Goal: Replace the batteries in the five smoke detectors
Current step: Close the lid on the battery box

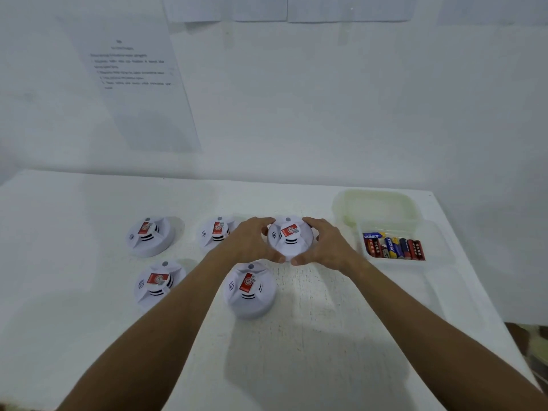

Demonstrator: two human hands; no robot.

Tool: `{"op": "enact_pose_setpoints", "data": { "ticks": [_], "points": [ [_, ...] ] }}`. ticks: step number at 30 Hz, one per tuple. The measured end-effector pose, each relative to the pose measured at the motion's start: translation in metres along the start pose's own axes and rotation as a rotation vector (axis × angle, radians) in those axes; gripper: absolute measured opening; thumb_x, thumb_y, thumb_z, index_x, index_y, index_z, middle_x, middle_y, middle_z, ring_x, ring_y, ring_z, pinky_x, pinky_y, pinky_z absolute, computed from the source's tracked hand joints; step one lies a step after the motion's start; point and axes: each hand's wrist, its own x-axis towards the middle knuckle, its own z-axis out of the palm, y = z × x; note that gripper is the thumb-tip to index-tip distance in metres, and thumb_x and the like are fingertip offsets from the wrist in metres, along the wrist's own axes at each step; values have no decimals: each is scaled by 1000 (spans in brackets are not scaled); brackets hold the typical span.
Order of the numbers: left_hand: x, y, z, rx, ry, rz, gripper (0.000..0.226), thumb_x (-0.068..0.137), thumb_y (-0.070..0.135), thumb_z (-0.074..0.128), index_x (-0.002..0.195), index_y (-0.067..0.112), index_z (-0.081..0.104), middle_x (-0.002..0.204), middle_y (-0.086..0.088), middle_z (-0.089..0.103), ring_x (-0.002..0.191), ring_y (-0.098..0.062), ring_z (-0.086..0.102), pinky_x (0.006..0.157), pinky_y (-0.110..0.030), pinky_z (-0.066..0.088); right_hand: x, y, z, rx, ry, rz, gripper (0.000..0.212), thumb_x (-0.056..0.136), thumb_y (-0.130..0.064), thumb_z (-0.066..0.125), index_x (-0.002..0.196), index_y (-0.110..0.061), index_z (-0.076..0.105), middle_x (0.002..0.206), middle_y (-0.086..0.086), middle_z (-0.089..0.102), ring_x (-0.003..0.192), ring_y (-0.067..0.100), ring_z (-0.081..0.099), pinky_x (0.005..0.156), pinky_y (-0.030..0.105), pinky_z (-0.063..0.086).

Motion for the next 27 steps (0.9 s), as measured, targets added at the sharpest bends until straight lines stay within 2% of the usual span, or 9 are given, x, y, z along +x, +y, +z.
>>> {"op": "enact_pose_setpoints", "data": {
  "ticks": [3, 7, 10, 13, 15, 17, 18, 22, 27],
  "points": [
    [-1, 2, -2, -18, -2, -92, 76, 64, 25, 88, 131, 19, 53, 113, 5, 56, 105, -17, 55, 83, -24, 39, 2, -1, 2, -29, -1, 1, 99, 58, -21, 96, 142, -15, 44, 140, 4, 50, 128, 23, 45, 112, 48, 36],
    [-1, 4, 5, 136, -20, -72, 42, 63, 31, 87, 96, 21, 62, 85, 11, 63, 87, -15, 62, 71, -25, 53, -1, -3, 4, -65, -40, -40, 80, 65, -16, 92, 134, -10, 52, 130, 7, 59, 121, 25, 53, 108, 45, 42],
    [-1, 4, 5, 163, -42, -76, 37, 68, 24, 84, 98, 15, 64, 92, 0, 68, 86, -19, 65, 77, -33, 57, 0, -8, 3, -125, -77, -50, 69, 67, -17, 90, 126, -9, 56, 122, 8, 64, 112, 26, 59, 101, 43, 48],
    [-3, 10, -2, 152, -42, -82, 25, 77, 9, 75, 95, 9, 58, 89, -2, 60, 94, -34, 65, 74, -35, 53, 2, -12, -4, -233, -115, -81, 63, 72, -24, 86, 125, -9, 56, 121, 9, 63, 113, 27, 58, 100, 43, 47],
    [-1, 18, -7, 224, -14, -97, 33, 84, 11, 69, 114, 6, 56, 109, -9, 58, 113, -35, 56, 86, -35, 47, -1, -12, -15, -274, -99, -105, 70, 79, -26, 81, 138, -11, 48, 139, 9, 52, 130, 29, 46, 107, 40, 39],
    [2, 34, -11, 281, 29, -80, 61, 89, 20, 65, 143, 15, 39, 144, -10, 42, 133, -28, 42, 103, -34, 39, -7, -9, -31, -244, -42, -115, 80, 84, -28, 76, 151, -14, 34, 155, 7, 35, 144, 27, 27, 114, 38, 28],
    [3, 45, -12, 283, 46, -58, 66, 90, 25, 64, 148, 18, 33, 151, -9, 34, 138, -26, 37, 107, -33, 35, -9, -6, -40, -243, -7, -134, 79, 86, -27, 74, 152, -15, 33, 157, 6, 32, 146, 26, 24, 115, 35, 25],
    [30, 89, 1, 269, 56, 45, 65, 90, 27, 59, 149, 22, 33, 152, -7, 32, 137, -21, 37, 100, -25, 33, -13, 8, -85, -282, 138, -178, 67, 87, -24, 72, 146, -14, 44, 150, 8, 41, 141, 26, 30, 111, 27, 25],
    [74, 146, 39, 285, 19, 100, 64, 90, 31, 58, 148, 23, 35, 150, -5, 31, 129, -20, 44, 93, -26, 38, -12, 44, -158, -319, 263, -69, 62, 87, -24, 71, 143, -13, 48, 146, 10, 45, 139, 28, 33, 111, 32, 29]
  ]
}}
